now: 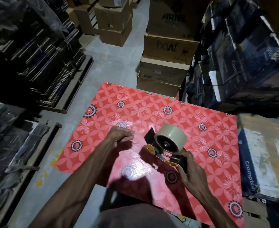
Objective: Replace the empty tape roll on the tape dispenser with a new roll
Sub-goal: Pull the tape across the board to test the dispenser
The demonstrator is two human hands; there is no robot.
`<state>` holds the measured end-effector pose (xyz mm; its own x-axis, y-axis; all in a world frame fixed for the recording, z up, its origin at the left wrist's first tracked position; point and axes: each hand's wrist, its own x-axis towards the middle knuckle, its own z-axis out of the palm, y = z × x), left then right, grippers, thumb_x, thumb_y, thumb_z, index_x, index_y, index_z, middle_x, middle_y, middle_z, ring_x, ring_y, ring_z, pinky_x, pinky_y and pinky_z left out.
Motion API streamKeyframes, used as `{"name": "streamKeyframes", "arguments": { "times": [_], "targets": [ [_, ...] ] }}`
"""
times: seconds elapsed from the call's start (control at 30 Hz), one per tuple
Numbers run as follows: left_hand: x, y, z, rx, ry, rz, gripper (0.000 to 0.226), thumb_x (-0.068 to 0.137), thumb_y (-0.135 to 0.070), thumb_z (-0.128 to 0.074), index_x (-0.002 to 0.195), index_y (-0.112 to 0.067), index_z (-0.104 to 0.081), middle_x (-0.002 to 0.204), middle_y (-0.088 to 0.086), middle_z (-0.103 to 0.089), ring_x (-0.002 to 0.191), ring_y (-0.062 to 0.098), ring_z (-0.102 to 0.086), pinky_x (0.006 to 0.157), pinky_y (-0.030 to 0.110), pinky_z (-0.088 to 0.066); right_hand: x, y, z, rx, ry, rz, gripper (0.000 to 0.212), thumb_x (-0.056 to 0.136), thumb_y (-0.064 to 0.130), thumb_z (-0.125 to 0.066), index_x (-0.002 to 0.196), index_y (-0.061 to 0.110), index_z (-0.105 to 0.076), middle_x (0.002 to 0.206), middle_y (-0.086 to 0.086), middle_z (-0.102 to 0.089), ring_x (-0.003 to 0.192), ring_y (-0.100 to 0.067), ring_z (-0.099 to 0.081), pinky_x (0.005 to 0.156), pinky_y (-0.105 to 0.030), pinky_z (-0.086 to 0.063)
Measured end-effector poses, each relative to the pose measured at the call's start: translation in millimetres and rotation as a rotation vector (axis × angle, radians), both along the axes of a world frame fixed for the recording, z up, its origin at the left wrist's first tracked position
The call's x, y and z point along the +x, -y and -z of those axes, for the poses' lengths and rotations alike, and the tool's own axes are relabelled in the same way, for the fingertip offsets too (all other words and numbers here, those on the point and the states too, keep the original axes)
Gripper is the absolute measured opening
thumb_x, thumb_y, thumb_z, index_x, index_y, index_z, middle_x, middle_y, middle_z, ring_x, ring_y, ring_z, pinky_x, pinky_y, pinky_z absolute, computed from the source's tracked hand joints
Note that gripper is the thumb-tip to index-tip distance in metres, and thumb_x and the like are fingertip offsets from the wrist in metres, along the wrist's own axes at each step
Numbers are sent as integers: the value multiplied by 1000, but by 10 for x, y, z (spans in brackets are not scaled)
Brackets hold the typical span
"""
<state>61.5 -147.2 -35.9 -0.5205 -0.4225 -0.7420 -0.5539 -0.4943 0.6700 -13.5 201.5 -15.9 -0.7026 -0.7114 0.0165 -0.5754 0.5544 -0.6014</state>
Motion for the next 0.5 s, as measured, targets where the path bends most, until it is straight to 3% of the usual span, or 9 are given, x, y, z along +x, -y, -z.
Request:
{"name": "streamKeyframes", "arguments": {
  "times": [0.1, 0.17, 0.27, 0.33, 0.4, 0.5],
  "targets": [
    [-18, 194, -16, 5, -22, 97, 12, 83, 5, -81, 92, 11, -77, 64, 15, -77, 42, 11, -67, 41, 18, -55, 11, -117, -15, -14, -3, 10, 43, 95, 27, -55, 136, 27, -41, 80, 11, -63, 45, 7, -45, 38, -12, -38],
    [-71, 185, 6, 4, -44, 128, 4, 86, 6, -80, 85, 8, -78, 63, 16, -75, 39, 12, -66, 39, 21, -55, 26, -95, 38, -32, 3, 37, 40, 95, 34, -48, 134, 27, -42, 82, 13, -63, 46, 7, -47, 36, -18, -44],
    [-78, 175, 177, 61, -47, 71, 7, 89, 2, -80, 88, 9, -80, 70, 26, -72, 45, 25, -68, 46, 36, -63, 29, -26, 183, -19, 1, 92, 41, 91, 34, -49, 131, 27, -44, 81, 7, -69, 45, -8, -57, 36, -36, -51],
    [-45, 193, 339, 56, -37, 69, 8, 90, 2, -78, 92, 10, -80, 77, 30, -72, 54, 29, -71, 50, 40, -65, 49, -19, 262, 9, 12, 97, 41, 90, 29, -54, 130, 26, -45, 89, -1, -75, 49, -13, -63, 38, -36, -52],
    [-83, 200, 495, 9, -48, 86, 8, 90, 4, -77, 95, 11, -79, 78, 30, -72, 55, 29, -71, 52, 38, -65, 69, -5, 346, 43, 10, 98, 46, 86, 19, -63, 129, 25, -46, 92, -2, -76, 55, -9, -63, 40, -23, -47],
    [-162, 174, 732, -121, -85, 106, 12, 92, 8, -75, 84, 3, -82, 61, 24, -67, 48, 24, -63, 55, 37, -59, 109, 71, 450, 108, 15, 97, 56, 80, 4, -75, 126, 23, -48, 87, -4, -75, 62, -3, -52, 50, -2, -24]
  ]
}}
